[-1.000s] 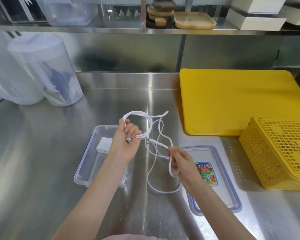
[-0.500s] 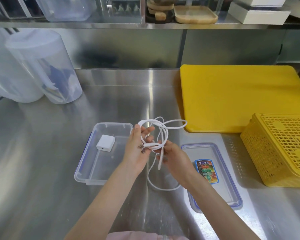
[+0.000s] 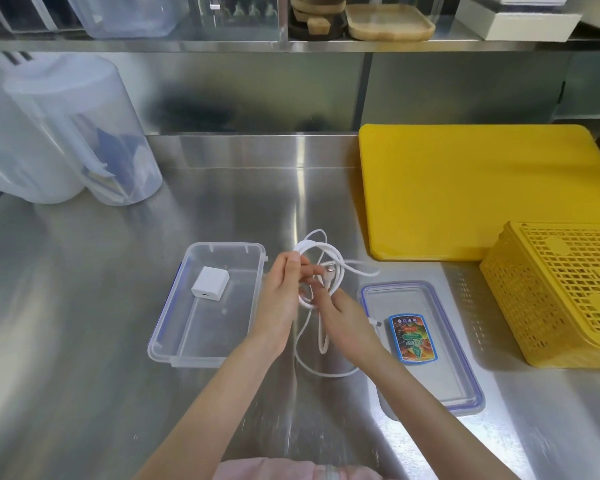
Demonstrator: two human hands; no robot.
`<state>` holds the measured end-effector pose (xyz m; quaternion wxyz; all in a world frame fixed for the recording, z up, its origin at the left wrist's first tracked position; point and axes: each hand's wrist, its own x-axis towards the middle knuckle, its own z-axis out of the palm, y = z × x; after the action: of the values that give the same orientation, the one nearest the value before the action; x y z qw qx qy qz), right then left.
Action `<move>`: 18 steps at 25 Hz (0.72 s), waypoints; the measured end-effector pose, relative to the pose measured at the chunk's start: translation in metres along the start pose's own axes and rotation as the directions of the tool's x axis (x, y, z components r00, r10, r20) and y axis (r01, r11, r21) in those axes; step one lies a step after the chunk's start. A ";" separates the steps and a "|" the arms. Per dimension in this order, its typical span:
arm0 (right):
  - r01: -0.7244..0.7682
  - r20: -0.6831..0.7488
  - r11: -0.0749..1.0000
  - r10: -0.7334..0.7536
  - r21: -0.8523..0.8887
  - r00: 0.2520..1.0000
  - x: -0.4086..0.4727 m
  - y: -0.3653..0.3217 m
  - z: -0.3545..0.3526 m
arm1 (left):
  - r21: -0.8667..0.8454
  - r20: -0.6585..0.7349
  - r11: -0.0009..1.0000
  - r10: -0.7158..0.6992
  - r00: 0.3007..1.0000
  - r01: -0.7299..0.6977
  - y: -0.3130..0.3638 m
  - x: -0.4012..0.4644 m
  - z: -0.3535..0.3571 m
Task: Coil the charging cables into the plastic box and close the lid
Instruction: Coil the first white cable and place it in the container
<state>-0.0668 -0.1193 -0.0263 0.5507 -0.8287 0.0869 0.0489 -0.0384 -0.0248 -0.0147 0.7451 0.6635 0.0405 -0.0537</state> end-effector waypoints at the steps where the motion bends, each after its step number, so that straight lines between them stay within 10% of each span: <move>1: -0.023 -0.003 0.999 0.023 -0.032 1.000 0.000 0.001 -0.002 | 0.018 -0.014 1.000 0.011 1.000 -0.011 -0.001 0.001 0.000; 5: -0.025 -0.013 0.971 0.022 -0.237 1.000 0.004 0.001 -0.008 | -0.099 -0.141 0.995 0.003 0.990 -0.017 -0.009 0.005 -0.004; 13: -0.008 -0.284 0.959 0.092 0.284 0.954 0.006 -0.002 -0.022 | -0.155 -0.330 0.987 -0.014 0.944 -0.039 -0.007 0.037 -0.033; 18: 0.002 -0.120 0.524 0.192 0.852 0.974 0.018 -0.008 -0.040 | -0.144 -0.328 0.987 0.022 0.944 -0.073 0.000 0.046 -0.041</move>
<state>-0.0482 -0.1546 -0.0064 0.8681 -0.4517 0.1992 -0.0521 0.0077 0.0148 -0.0259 0.7784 0.6043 0.1510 0.0779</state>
